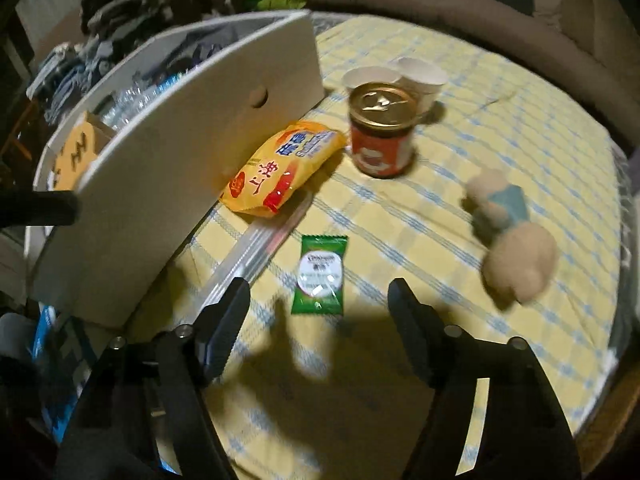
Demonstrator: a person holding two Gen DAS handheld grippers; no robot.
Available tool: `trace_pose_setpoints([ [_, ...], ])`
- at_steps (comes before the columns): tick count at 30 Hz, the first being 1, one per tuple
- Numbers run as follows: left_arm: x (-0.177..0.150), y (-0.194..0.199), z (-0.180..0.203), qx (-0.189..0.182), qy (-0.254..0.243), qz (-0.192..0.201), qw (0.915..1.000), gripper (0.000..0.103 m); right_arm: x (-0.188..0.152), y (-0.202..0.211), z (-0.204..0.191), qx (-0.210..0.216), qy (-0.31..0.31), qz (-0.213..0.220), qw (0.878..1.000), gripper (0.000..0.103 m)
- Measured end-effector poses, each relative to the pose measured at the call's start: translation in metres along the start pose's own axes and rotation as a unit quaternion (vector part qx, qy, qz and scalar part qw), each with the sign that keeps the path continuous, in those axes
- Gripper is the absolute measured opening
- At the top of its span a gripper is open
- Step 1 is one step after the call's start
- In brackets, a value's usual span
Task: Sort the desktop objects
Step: 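Close the right tool around the red can with the gold lid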
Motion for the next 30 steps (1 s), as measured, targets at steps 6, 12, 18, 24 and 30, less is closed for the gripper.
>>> trace_pose_setpoints([
  [6, 0.009, 0.012, -0.004, -0.03, 0.017, 0.012, 0.9993, 0.103, 0.011, 0.017, 0.012, 0.012, -0.015, 0.011, 1.0, 0.063],
  [12, 0.016, 0.014, -0.012, -0.035, 0.028, 0.026, 0.9987, 0.103, 0.058, 0.03, 0.033, -0.003, -0.022, 0.029, 0.999, 0.078],
  [18, 0.01, 0.006, -0.003, -0.006, -0.016, 0.026, 0.9995, 0.103, 0.096, -0.022, 0.029, -0.024, -0.015, -0.002, 1.0, 0.078],
  [24, 0.004, -0.006, 0.005, -0.006, -0.052, 0.016, 0.9985, 0.103, 0.099, -0.051, 0.042, -0.041, -0.024, -0.014, 0.999, 0.048],
  [30, -0.002, -0.012, 0.015, 0.0, -0.102, 0.038, 0.994, 0.103, 0.094, -0.011, 0.048, -0.018, -0.05, 0.008, 0.999, 0.048],
])
Point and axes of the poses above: each gripper's, at about its wrist camera, not at the fingertips, and y roughly against the way its jaws point, z to its right, x to its top, the point moved 5 cm from there along -y, roughly the way its jaws point, and after that the axes turned 7 degrees about z, right-handed, at the moved point
